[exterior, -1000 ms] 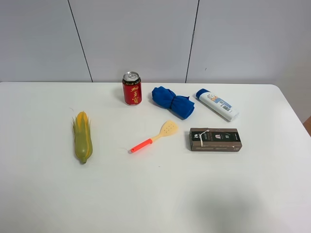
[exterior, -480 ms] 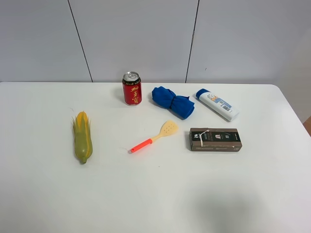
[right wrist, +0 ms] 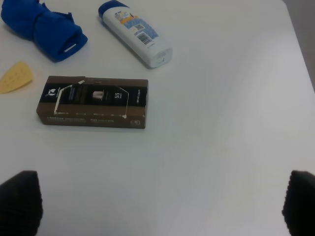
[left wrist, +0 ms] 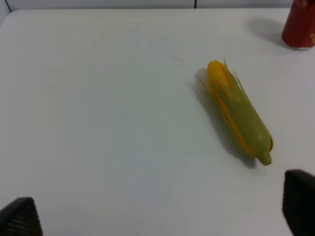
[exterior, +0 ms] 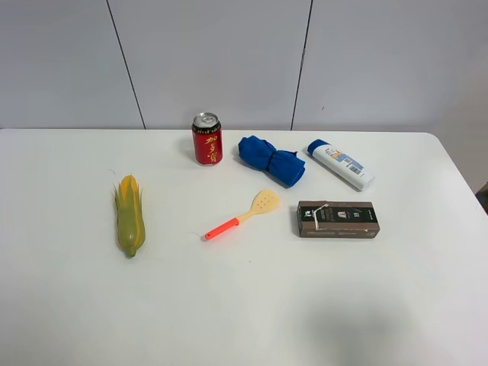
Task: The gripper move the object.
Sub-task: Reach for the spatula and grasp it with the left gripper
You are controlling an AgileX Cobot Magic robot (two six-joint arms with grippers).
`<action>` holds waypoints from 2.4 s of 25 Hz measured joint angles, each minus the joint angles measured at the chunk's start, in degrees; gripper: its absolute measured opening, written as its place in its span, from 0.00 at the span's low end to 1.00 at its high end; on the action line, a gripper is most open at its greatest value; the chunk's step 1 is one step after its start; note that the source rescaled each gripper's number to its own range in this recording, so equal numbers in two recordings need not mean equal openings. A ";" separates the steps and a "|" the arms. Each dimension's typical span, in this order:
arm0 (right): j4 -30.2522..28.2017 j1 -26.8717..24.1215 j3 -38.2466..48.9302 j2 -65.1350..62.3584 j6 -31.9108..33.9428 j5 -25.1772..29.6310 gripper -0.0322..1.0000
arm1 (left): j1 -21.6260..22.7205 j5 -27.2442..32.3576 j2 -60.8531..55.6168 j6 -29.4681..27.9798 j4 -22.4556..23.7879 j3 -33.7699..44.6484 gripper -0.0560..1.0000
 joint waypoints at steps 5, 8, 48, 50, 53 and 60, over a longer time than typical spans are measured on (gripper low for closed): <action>0.00 0.00 0.00 0.00 0.00 0.00 1.00 | 0.00 0.00 6.87 1.18 0.00 0.00 1.00; 0.00 0.00 0.00 0.00 0.00 0.00 1.00 | 0.00 -0.62 15.75 4.76 -0.04 -0.96 1.00; 0.00 0.00 0.00 0.00 0.00 0.00 1.00 | -30.63 -18.54 94.50 32.59 -11.70 -46.08 1.00; 0.00 0.00 0.00 0.00 0.00 0.00 1.00 | -32.31 -19.20 97.07 32.54 -13.43 -46.08 1.00; 0.00 0.00 0.00 0.00 0.00 0.00 1.00 | -34.91 -20.34 101.39 31.78 -14.32 -46.13 1.00; 0.00 0.00 0.00 0.00 0.00 0.00 1.00 | -36.72 -22.90 110.39 30.90 -14.58 -46.13 1.00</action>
